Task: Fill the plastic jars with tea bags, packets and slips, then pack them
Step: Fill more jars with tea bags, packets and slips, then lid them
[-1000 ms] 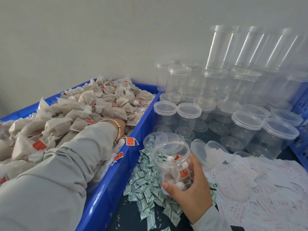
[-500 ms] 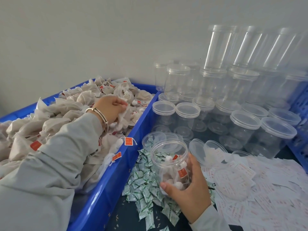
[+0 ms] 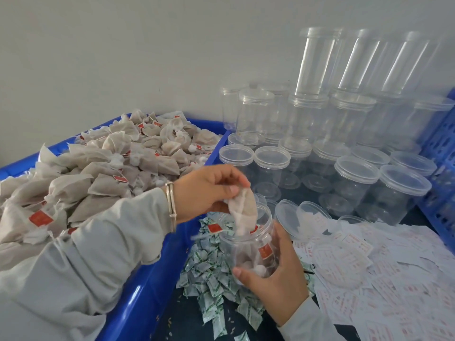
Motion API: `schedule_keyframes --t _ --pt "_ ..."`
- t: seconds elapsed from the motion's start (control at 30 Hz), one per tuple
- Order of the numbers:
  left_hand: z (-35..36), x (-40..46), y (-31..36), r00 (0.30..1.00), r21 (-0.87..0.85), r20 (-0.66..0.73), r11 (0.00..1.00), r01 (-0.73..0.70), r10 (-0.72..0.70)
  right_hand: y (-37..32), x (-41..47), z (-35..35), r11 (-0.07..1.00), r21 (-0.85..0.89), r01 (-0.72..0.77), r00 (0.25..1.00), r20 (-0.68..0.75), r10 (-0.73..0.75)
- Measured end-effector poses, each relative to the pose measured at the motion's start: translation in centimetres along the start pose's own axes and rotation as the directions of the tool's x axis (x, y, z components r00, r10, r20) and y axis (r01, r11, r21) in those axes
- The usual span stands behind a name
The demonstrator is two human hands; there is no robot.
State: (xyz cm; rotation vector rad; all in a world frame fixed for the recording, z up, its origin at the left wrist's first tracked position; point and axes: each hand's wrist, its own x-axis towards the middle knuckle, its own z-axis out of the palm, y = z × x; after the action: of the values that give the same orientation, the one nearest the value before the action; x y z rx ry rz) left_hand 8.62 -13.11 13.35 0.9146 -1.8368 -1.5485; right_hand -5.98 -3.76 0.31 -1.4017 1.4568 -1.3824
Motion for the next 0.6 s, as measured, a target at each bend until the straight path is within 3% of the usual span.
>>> schedule_keyframes --t 0.07,0.13,0.3,0.4,0.5,0.6 --pt "0.4 -0.1 -0.5 0.996 0.380 0.071 0.922 -0.074 0.051 -0.1 0.0 0.1 1.000 0.000 0.004 1.000 -0.009 -0.004" --pt "0.9 -0.2 -0.7 0.991 0.647 0.105 0.750 -0.135 0.088 -0.1 0.1 0.1 1.000 0.003 0.006 1.000 -0.006 -0.006" --pt "1.3 -0.5 -0.1 0.992 0.689 0.046 0.715 -0.117 0.118 0.1 0.1 -0.1 1.000 0.017 0.023 1.000 -0.001 -0.023" --pt "-0.7 -0.2 0.4 0.981 0.708 -0.101 0.705 -0.045 0.165 0.5 0.1 -0.2 0.999 -0.013 0.048 0.999 0.003 -0.048" --pt "-4.3 0.3 0.5 0.923 0.702 -0.346 0.699 0.136 0.167 0.6 0.1 -0.2 0.998 -0.017 0.053 0.999 0.010 -0.052" --pt "-7.4 0.9 -0.5 0.876 0.771 -0.473 0.525 0.359 0.095 0.7 0.1 -0.3 0.999 -0.017 0.051 0.999 0.018 -0.050"
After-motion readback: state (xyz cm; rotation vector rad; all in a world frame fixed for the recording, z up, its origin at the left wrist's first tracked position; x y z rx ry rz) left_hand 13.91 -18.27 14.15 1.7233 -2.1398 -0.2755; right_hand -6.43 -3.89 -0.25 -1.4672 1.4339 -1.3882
